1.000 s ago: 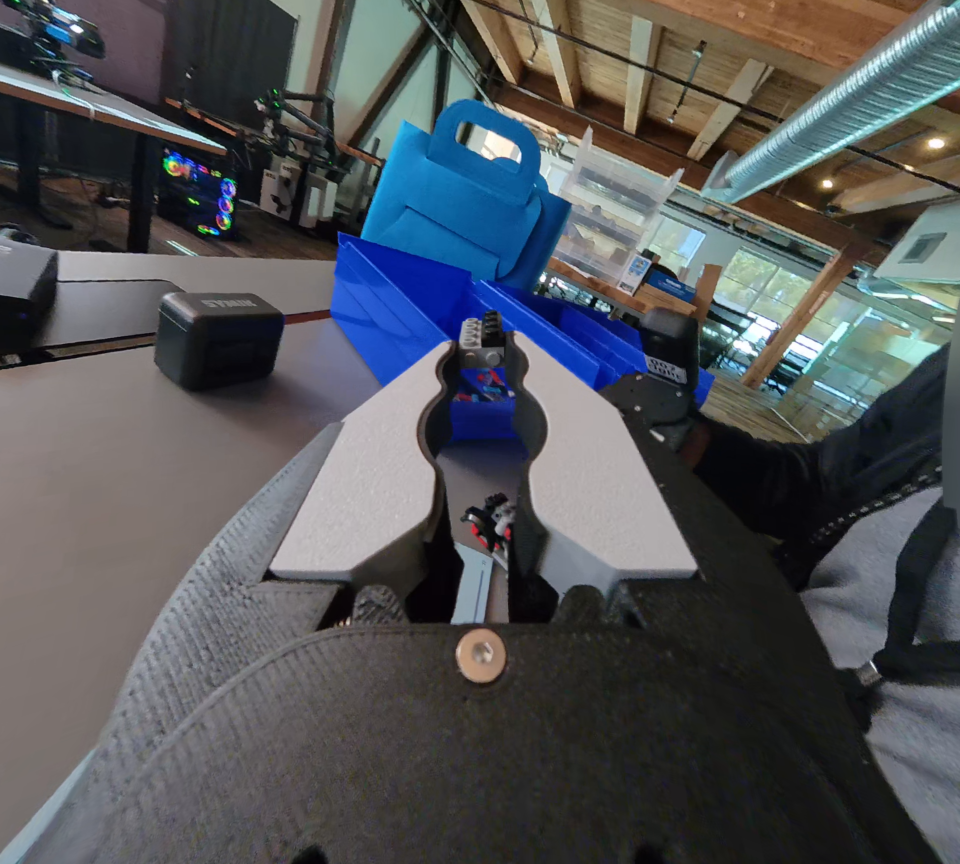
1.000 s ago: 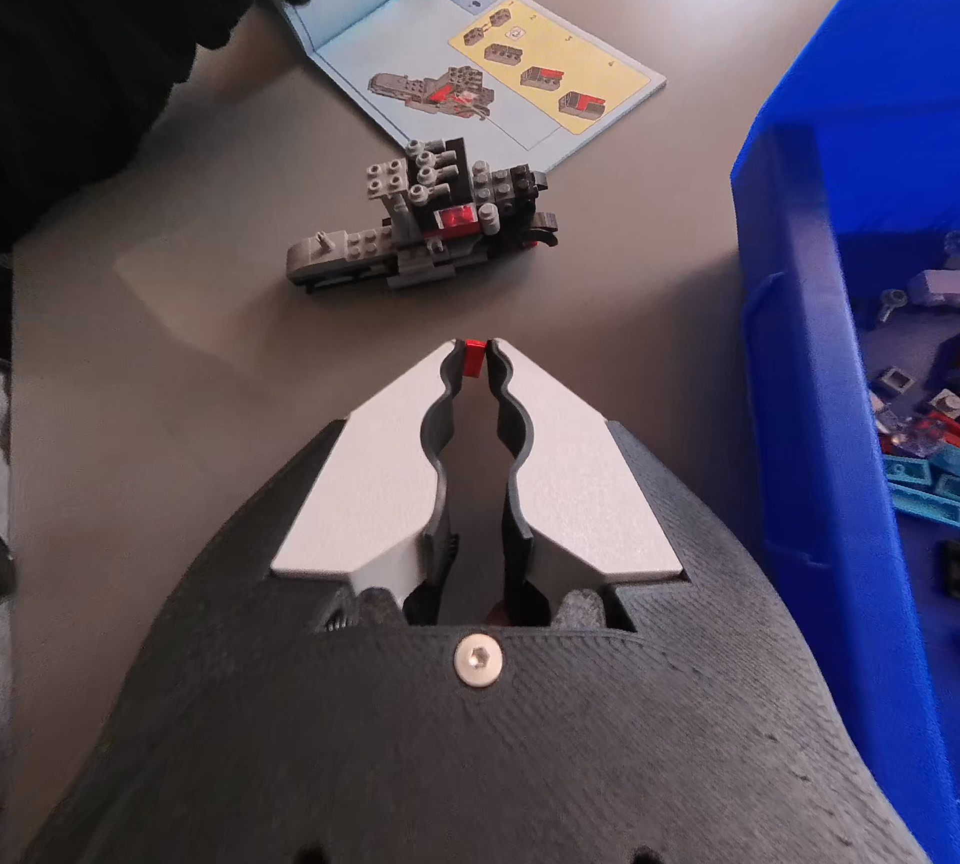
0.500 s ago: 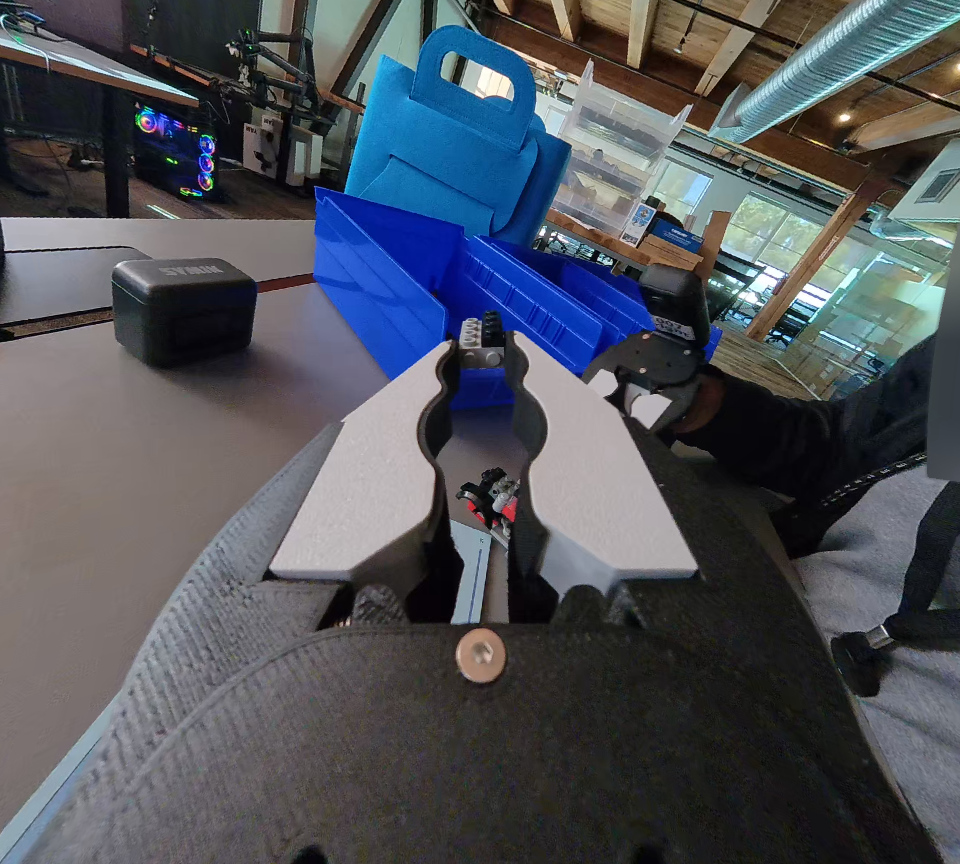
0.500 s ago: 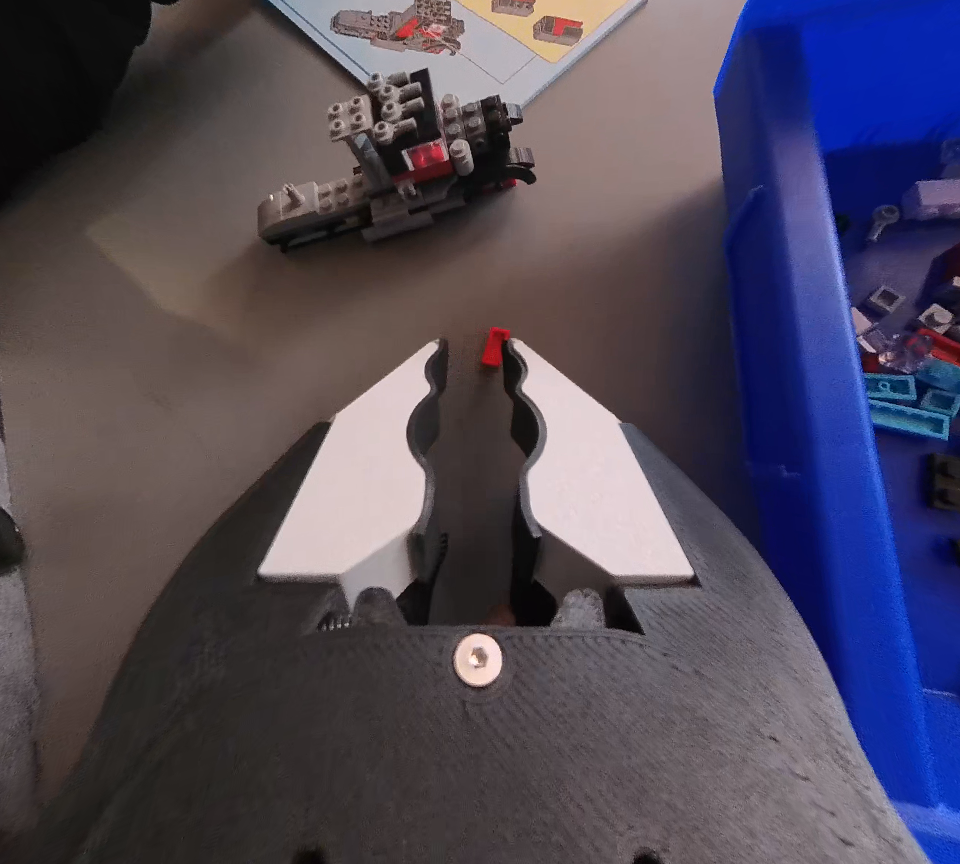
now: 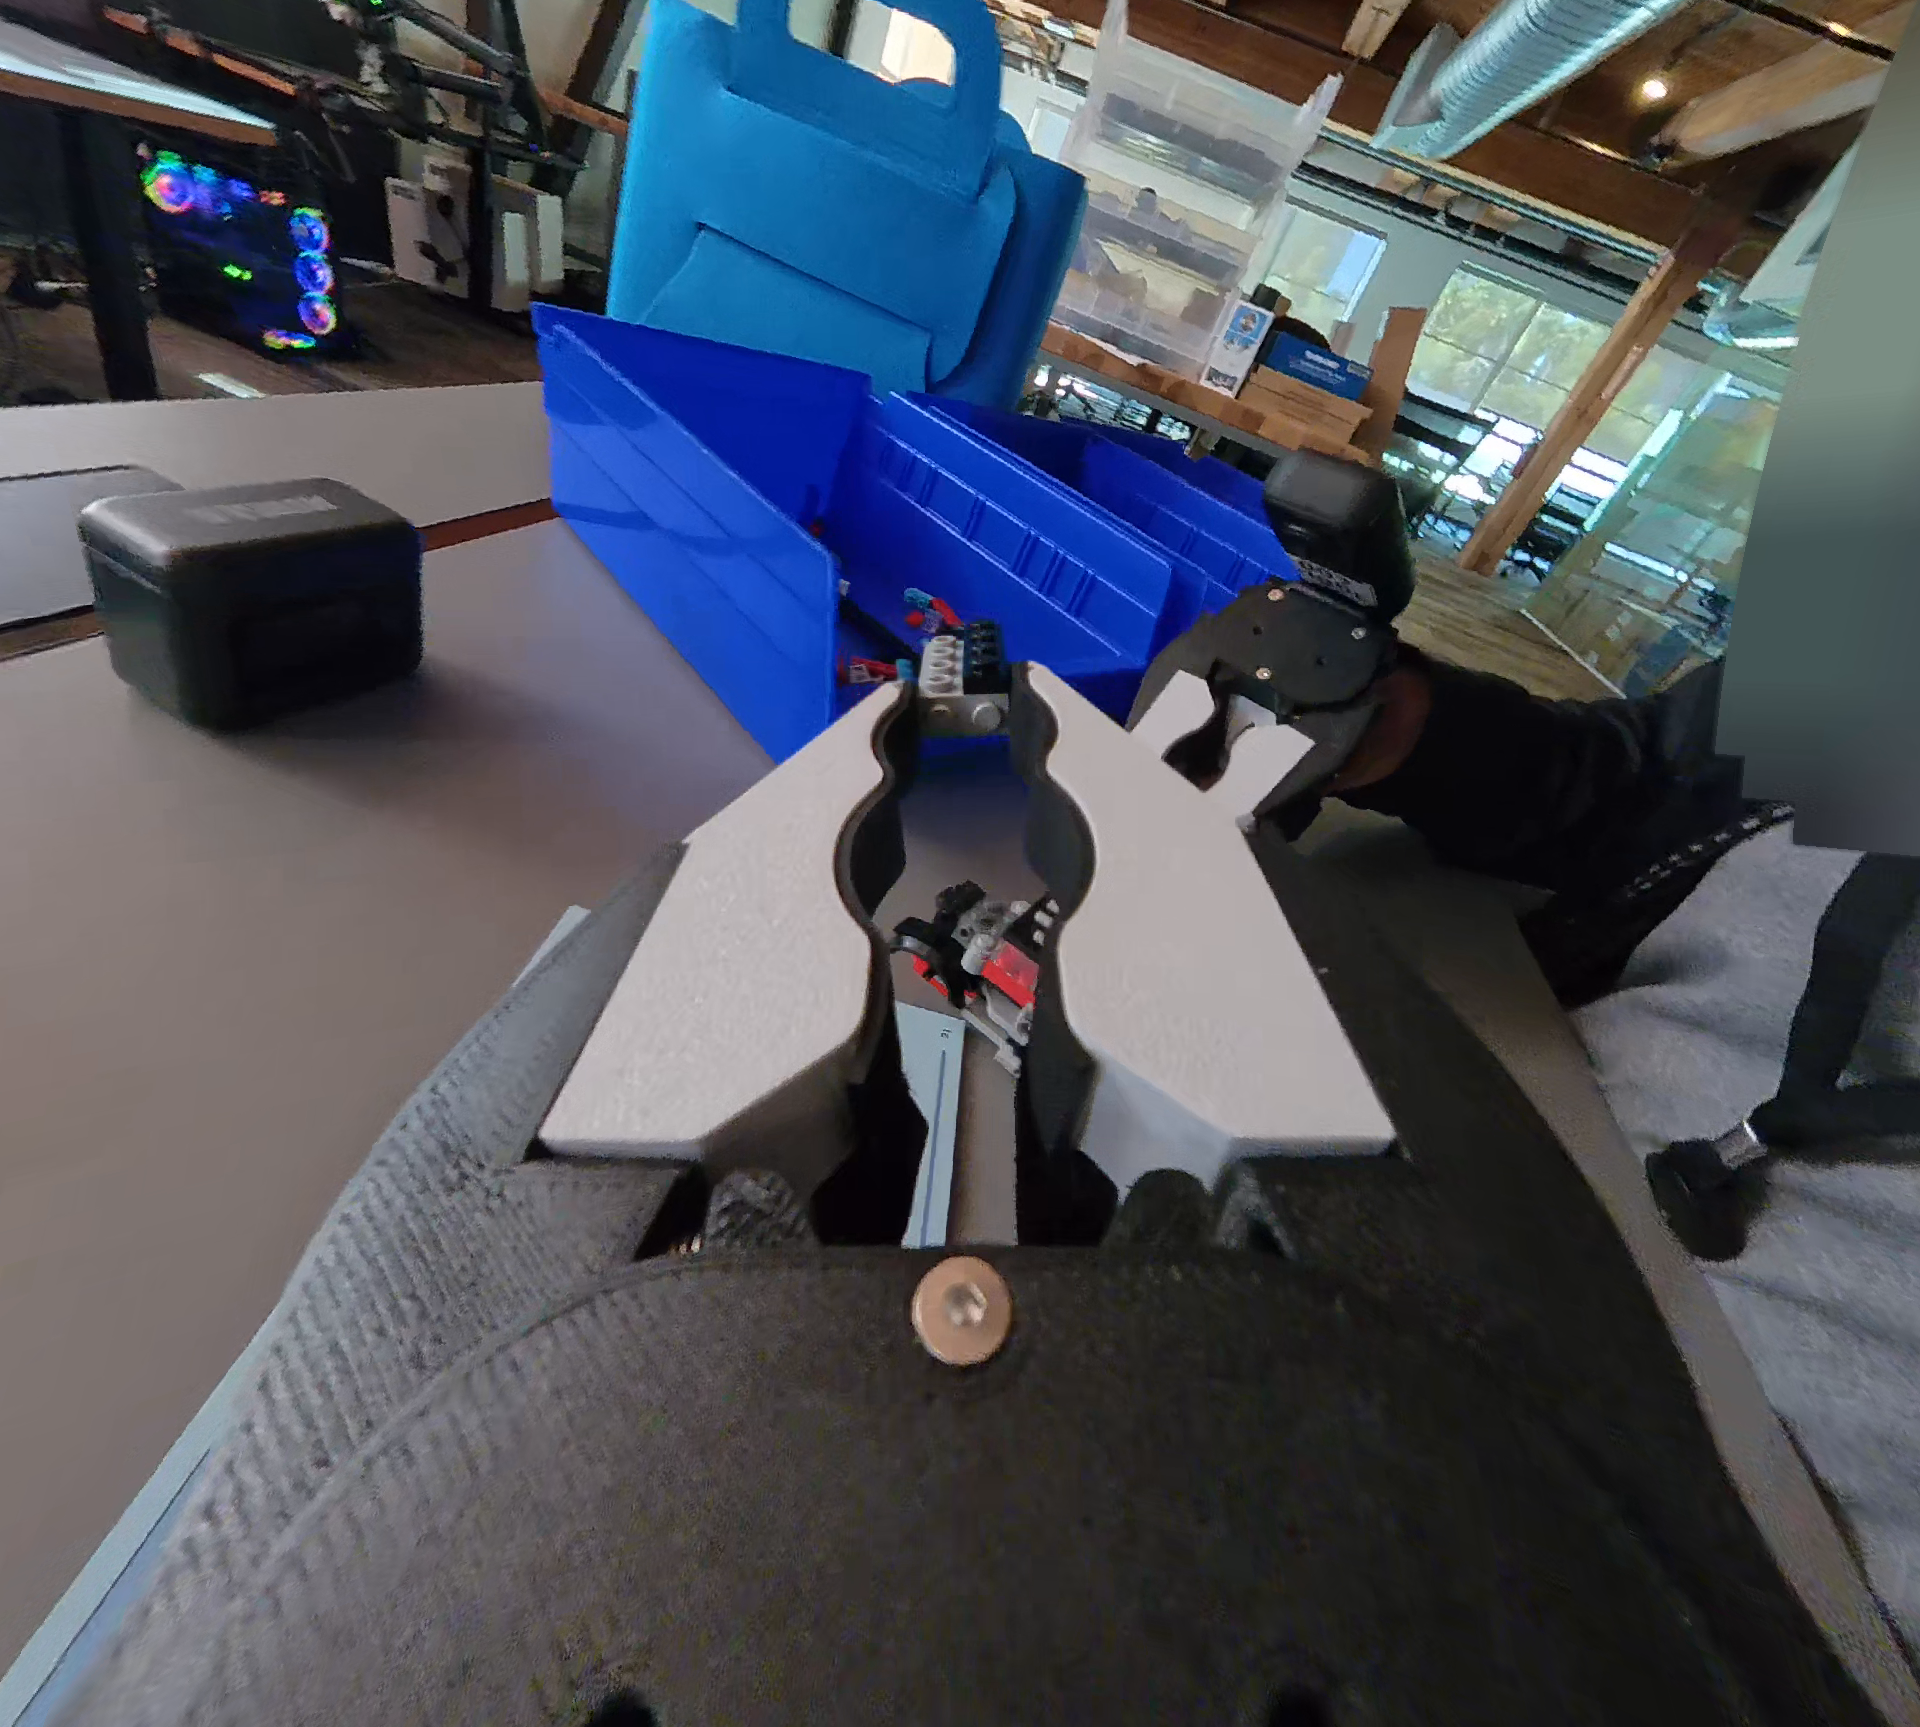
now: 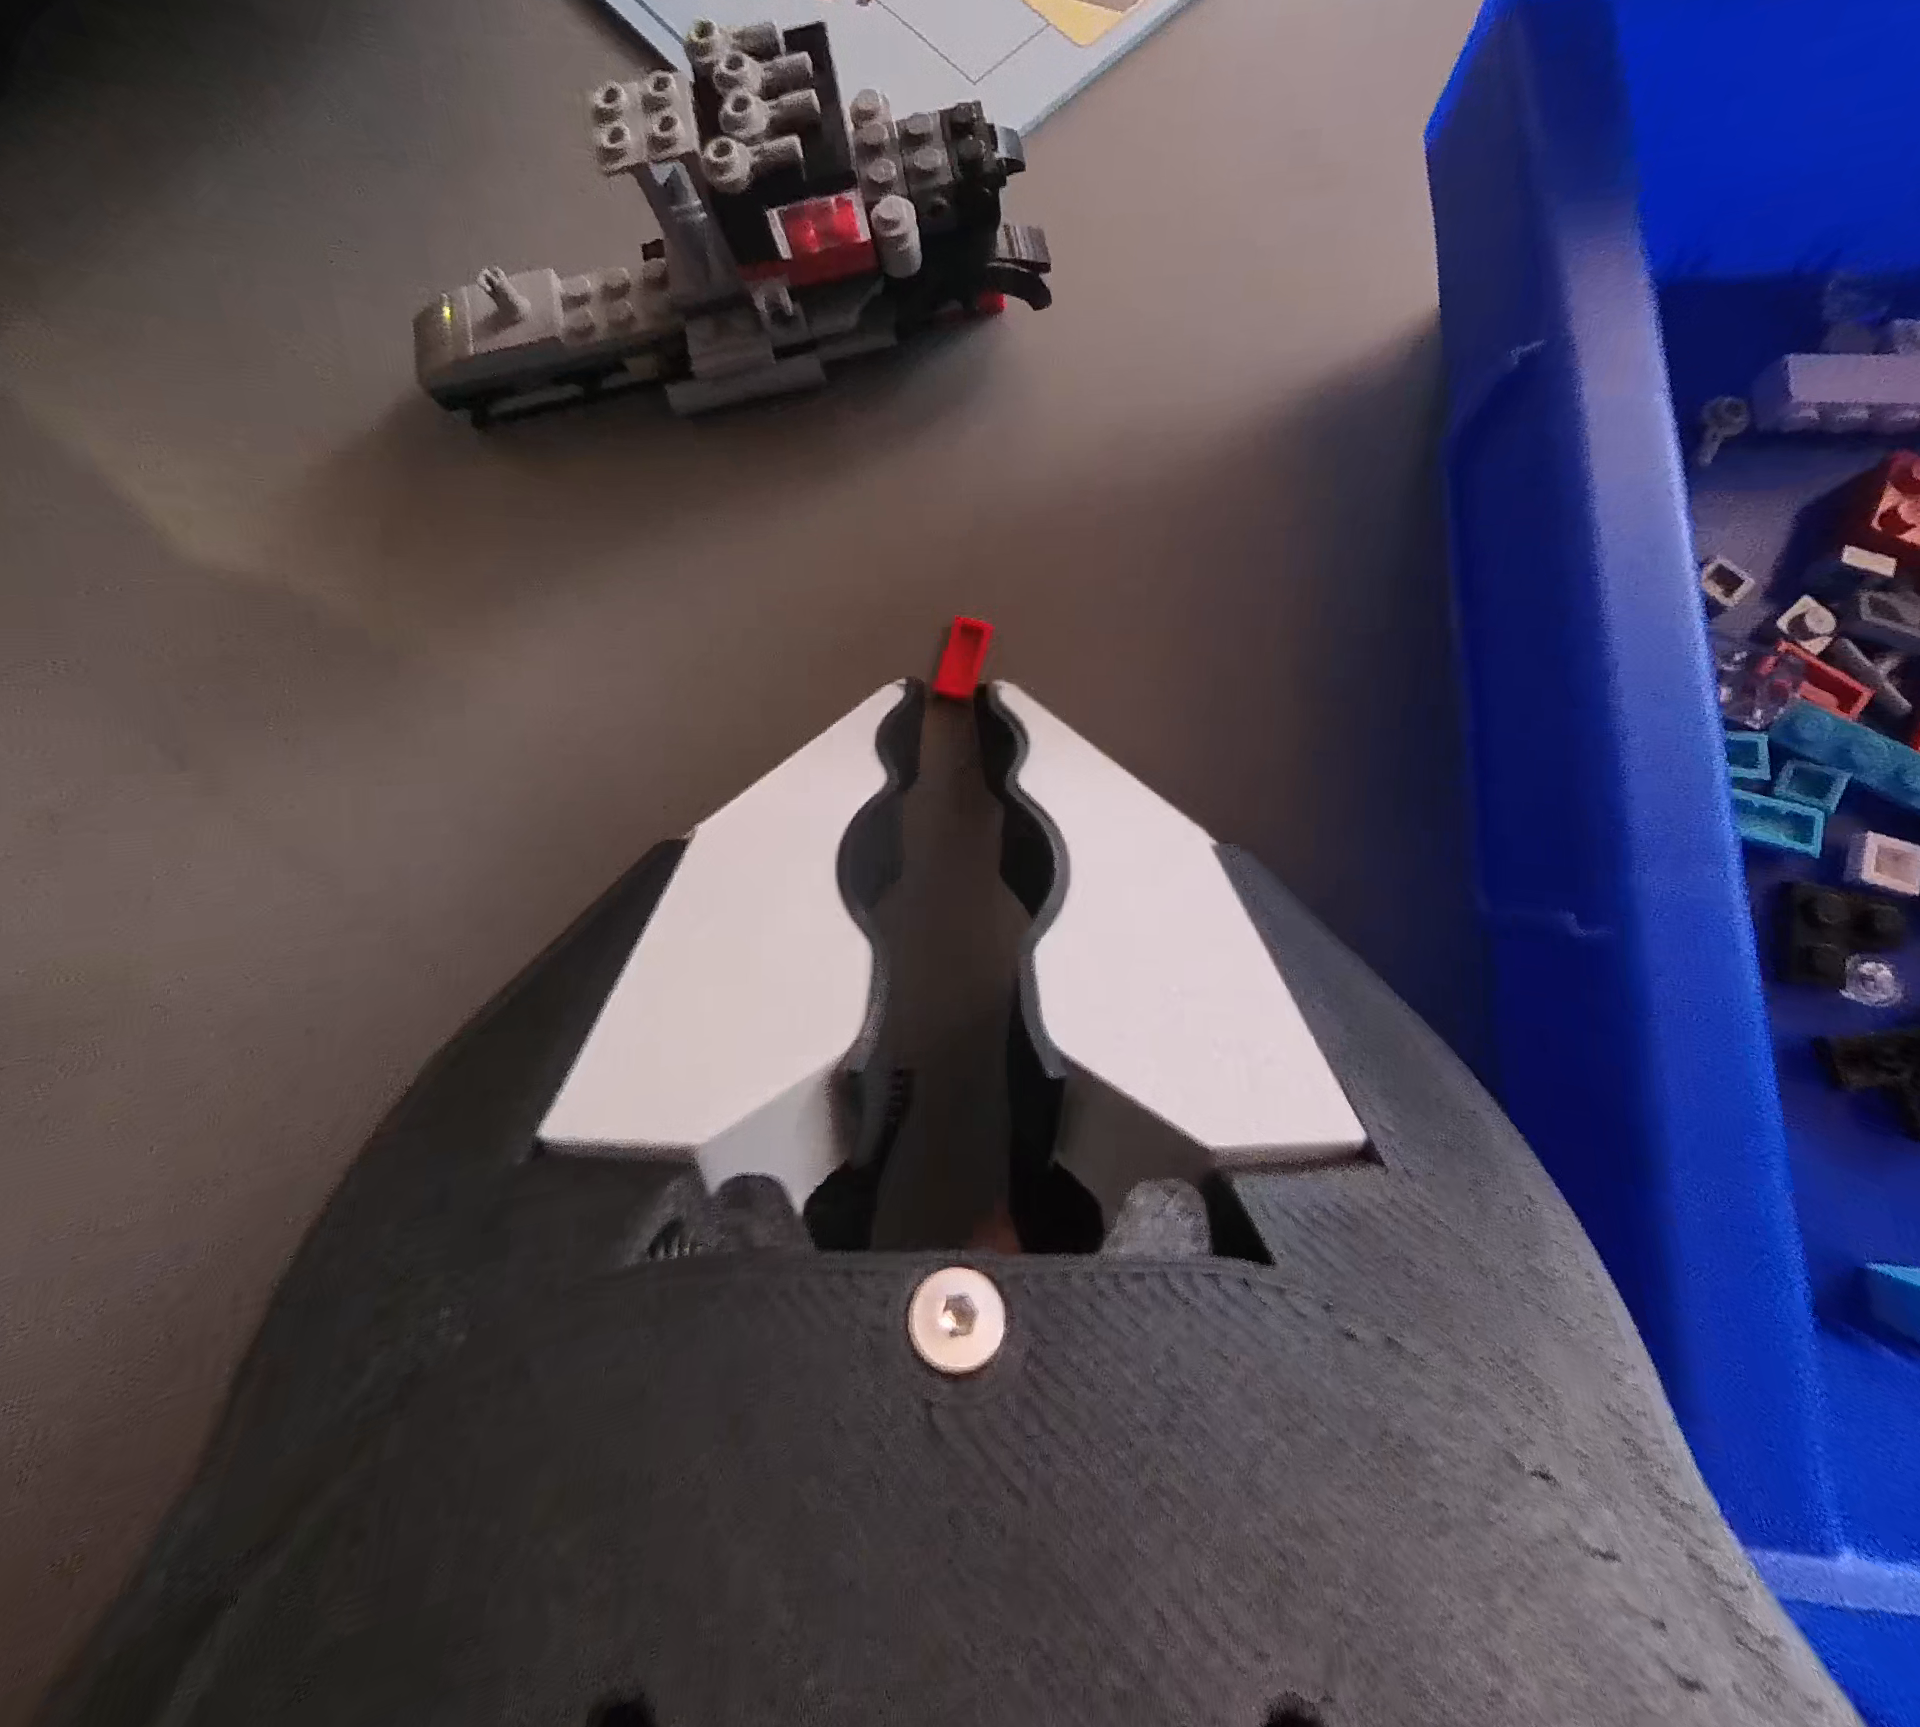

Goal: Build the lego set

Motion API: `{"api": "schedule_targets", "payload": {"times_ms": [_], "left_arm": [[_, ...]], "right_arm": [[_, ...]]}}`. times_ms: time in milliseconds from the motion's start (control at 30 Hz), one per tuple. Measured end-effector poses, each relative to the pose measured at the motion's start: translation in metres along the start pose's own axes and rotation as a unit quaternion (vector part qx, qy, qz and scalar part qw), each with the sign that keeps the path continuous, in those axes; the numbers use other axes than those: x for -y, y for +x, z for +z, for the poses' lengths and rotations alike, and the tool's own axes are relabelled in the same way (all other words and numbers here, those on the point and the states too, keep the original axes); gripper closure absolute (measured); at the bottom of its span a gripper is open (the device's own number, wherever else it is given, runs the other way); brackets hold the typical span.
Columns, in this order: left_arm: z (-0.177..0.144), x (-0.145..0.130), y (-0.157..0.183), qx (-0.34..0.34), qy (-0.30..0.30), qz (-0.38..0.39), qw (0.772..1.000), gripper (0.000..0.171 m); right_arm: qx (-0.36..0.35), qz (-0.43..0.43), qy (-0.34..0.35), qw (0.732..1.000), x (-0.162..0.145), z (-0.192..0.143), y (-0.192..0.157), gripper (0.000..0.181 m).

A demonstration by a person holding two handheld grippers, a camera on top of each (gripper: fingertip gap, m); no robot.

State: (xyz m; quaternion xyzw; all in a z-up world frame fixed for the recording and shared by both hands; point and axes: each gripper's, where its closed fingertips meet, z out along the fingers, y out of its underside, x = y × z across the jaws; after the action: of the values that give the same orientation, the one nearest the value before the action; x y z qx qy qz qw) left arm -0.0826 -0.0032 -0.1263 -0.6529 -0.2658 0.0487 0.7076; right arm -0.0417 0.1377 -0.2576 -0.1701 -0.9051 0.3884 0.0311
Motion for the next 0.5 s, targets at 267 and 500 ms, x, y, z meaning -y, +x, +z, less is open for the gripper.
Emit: {"api": "schedule_targets", "payload": {"times_ms": [267,500], "left_arm": [[0.007,-0.007,0.04,-0.08,-0.014,0.095,0.992,0.155],[0.006,-0.007,0.055,-0.109,-0.008,0.127,0.986,0.155]], "right_arm": [[0.009,-0.01,0.014,1.0,0.006,-0.005,-0.003,0.181],[0.011,-0.01,0.015,1.0,0.007,-0.008,-0.001,0.18]]}}
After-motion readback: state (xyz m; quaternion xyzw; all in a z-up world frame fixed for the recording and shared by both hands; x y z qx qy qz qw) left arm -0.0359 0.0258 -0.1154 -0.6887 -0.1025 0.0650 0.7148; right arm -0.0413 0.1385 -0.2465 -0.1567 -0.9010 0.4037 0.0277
